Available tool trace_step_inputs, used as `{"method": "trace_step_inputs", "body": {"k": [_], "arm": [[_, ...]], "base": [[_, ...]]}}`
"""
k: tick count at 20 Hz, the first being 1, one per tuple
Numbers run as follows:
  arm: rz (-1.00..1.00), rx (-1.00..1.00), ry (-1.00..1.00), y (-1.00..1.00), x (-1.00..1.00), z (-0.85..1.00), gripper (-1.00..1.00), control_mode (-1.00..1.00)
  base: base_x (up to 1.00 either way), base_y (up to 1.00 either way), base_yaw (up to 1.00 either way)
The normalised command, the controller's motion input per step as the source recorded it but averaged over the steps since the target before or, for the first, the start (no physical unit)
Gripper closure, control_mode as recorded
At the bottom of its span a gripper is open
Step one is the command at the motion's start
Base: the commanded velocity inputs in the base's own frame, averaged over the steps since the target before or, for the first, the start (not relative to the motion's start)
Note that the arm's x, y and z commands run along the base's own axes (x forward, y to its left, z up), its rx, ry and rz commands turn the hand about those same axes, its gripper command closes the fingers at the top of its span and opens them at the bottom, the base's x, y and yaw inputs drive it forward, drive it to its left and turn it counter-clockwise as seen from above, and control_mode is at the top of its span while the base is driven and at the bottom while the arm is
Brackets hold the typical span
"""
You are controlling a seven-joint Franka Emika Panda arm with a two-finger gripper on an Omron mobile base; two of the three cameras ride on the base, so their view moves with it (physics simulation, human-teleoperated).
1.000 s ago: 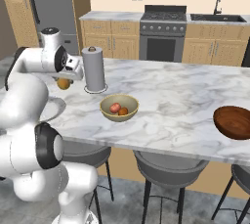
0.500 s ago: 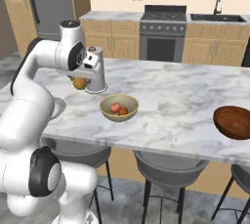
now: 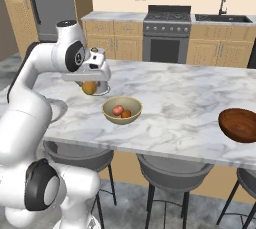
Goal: Take the fruits from the plate on the dining counter and place two fruits in each bowl.
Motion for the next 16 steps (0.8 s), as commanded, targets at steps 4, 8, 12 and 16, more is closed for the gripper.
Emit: {"method": "trace_step_inputs", "body": {"k": [4,8,12,16], "arm": [[0.00,-0.01,0.06,-0.23,0.00,0.23,1.00,-1.00],[0.00,0.00,0.00,-0.08,0.00,0.00,1.00,1.00],[0.00,0.00,0.00,0.00,0.00,0.00,1.00,1.00],[0.00,0.00,0.00,0.00,0.00,0.00,1.00,1.00]], "base": [[0.00,0.00,0.00],[-0.11,-0.34,0.00],[-0.81,-1.00,-0.01],[-0.88,-1.00,-0.09]]}}
